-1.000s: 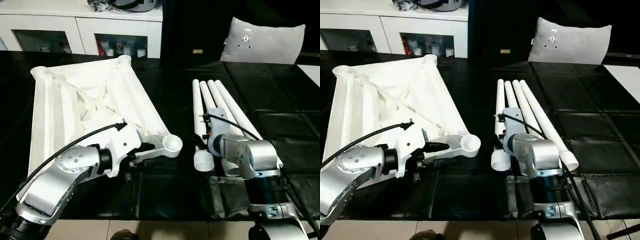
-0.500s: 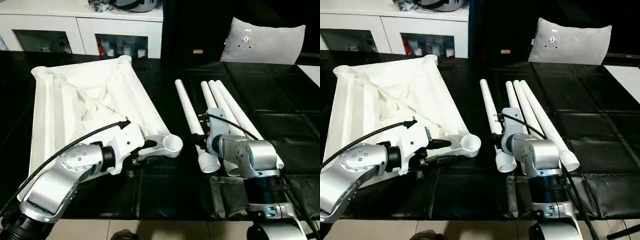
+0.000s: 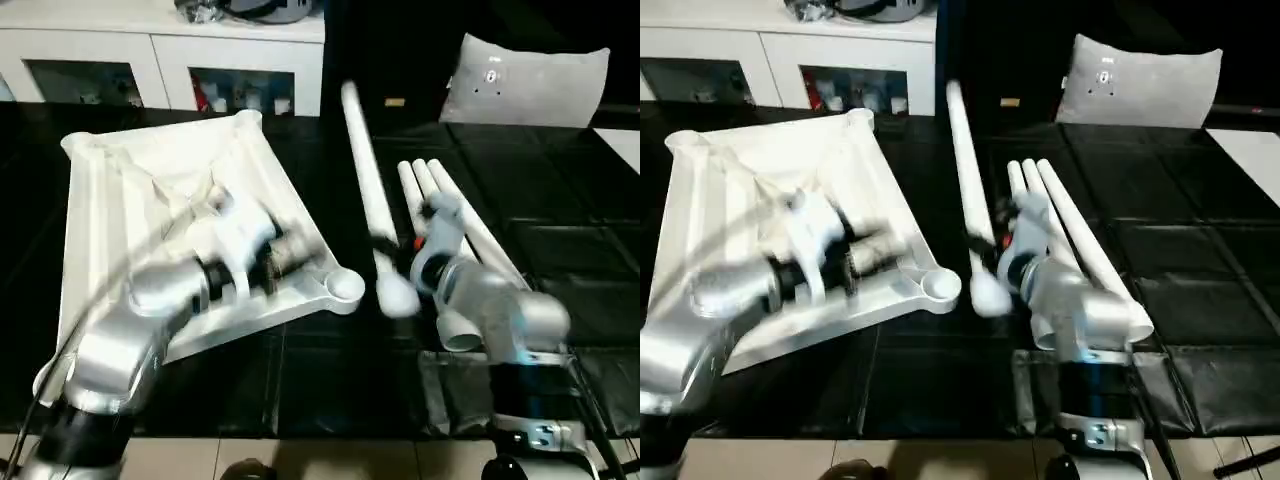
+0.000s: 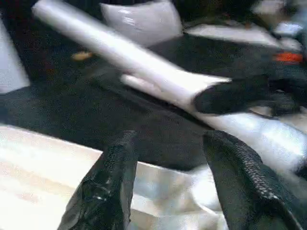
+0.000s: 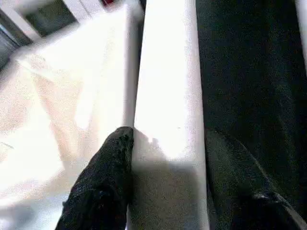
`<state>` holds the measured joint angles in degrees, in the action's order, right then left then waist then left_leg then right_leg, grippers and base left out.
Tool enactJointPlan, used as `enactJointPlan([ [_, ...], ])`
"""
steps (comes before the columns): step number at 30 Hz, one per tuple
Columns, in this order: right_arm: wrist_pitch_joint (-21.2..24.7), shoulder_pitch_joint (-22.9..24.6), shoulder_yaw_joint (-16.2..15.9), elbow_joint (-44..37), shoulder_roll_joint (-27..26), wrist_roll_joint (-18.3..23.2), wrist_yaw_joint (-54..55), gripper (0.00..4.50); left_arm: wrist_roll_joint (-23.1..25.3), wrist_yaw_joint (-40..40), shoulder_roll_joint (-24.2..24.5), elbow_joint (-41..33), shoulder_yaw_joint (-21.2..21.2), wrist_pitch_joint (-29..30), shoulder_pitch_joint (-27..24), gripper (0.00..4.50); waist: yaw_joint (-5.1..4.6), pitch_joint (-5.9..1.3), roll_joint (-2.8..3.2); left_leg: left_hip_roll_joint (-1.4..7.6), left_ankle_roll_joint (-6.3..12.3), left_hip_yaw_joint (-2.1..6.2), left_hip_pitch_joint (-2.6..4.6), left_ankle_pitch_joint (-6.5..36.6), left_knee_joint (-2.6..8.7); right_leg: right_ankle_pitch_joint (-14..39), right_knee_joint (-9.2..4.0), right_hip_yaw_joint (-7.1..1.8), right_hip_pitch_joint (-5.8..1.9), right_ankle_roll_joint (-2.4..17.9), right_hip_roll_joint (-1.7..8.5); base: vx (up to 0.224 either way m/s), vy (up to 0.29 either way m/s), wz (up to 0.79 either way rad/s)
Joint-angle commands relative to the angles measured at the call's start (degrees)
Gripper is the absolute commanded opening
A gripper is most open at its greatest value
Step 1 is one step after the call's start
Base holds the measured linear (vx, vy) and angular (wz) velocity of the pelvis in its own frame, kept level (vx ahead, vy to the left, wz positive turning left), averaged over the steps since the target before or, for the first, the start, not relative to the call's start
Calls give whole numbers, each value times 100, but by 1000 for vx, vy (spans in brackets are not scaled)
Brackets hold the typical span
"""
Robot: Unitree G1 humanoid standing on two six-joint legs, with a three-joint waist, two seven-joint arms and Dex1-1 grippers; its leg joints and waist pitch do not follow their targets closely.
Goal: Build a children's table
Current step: Pick table leg
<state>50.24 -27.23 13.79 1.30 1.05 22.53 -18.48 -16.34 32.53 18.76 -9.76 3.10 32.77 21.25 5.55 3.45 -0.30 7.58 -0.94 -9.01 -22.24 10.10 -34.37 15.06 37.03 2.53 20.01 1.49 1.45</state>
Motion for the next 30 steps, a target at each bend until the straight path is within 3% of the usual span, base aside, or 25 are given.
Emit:
enactJointPlan([
  [1, -311, 87, 158, -411, 6, 689, -736, 186, -349, -357, -329, 95, -310, 144, 384, 284, 30, -382, 11, 590, -58, 208, 141, 577, 394, -466, -413, -359, -179, 1047, 809, 0, 0, 0],
  [4, -433, 230, 161, -569, 52, 1026, -1243, 186, -660, -495, -658, 144, -536, 286, 630, 315, 72, -378, -2, 595, 109, 212, 126, 489, 379, -539, -413, -342, -174, 1127, 812, 0, 0, 0],
  [5, -411, 332, 202, -661, 93, 1243, -1568, 185, -1062, -539, -954, 121, -673, 425, 809, 321, 106, -378, -28, 589, 157, 203, 116, 446, 358, -520, -418, -339, -193, 1161, 835, 0, 0, 0],
  [8, -385, 400, 279, -731, 89, 1470, -1822, 185, -1528, -588, -1255, 83, -799, 628, 944, 333, 123, -367, -47, 579, 209, 184, 111, 451, 347, -267, -446, -337, -176, 1235, 833, 0, 0, 0],
  [12, -293, 592, 264, -1027, 116, 1920, -2157, 185, -2229, -897, -1849, 188, -1167, 896, 1213, 362, 129, -340, -67, 589, 193, 196, 114, 604, 370, 313, -512, -340, -167, 1134, 814, 0, 0, 0],
  [17, -358, 719, 141, -1173, 160, 2088, -2281, 185, -2418, -983, -1991, 201, -1230, 1067, 1338, 410, 128, -332, -86, 583, 190, 206, 104, 570, 382, 454, -542, -347, -162, 973, 811, 0, 0, 0],
  [20, -527, 782, 1, -1263, 168, 1947, -2258, 185, -2291, -1011, -1944, 183, -1058, 1079, 1321, 443, 138, -333, -66, 585, 159, 206, 100, 540, 383, 480, -550, -353, -153, 888, 813, 0, 0, 0],
  [21, -985, 851, -483, -1313, 359, 1262, -2190, 185, -2056, -1053, -1869, 169, -878, 980, 1296, 445, 137, -339, -70, 601, 111, 219, 106, 547, 394, 443, -550, -345, -150, 812, 800, 0, 0, 0],
  [22, -985, 851, -483, -1313, 359, 1262, -2190, 185, -2056, -1053, -1869, 169, -878, 980, 1296, 448, 128, -332, -71, 610, 82, 219, 110, 551, 407, 429, -554, -349, -146, 768, 792, 0, 0, 0],
  [23, -1471, 841, -887, -1233, 452, 613, -2012, 185, -1710, -1051, -1814, 171, -646, 686, 1257, 449, 121, -337, -45, 610, 39, 232, 118, 579, 415, 401, -550, -349, -138, 742, 793, 0, 0, 0],
  [26, -2031, 818, -1106, -1149, 398, 217, -1851, 184, -1208, -1153, -1754, 222, -341, 239, 1225, 450, 98, -331, -52, 605, -11, 219, 122, 668, 416, 379, -554, -370, -144, 712, 817, 0, 0, 0],
  [28, -2234, 826, -1163, -1131, 317, 97, -1732, 184, -1044, -1277, -1849, 262, -282, 6, 1204, 415, 98, -338, -55, 616, 60, 226, 114, 645, 415, 236, -547, -371, -148, 765, 818, 0, 0, 0],
  [29, -2743, 842, -1346, -1031, 243, -282, -1516, 184, -751, -1462, -1994, 315, -151, -440, 1160, 411, 93, -346, -65, 628, 95, 230, 112, 564, 411, 30, -525, -363, -155, 807, 810, 0, 0, 0],
  [30, -2957, 837, -1370, -941, 185, -434, -1365, 184, -494, -1552, -1983, 334, -7, -700, 1136, 403, 88, -350, -62, 637, 99, 237, 107, 531, 411, -60, -516, -355, -152, 823, 809, 0, 0, 0],
])
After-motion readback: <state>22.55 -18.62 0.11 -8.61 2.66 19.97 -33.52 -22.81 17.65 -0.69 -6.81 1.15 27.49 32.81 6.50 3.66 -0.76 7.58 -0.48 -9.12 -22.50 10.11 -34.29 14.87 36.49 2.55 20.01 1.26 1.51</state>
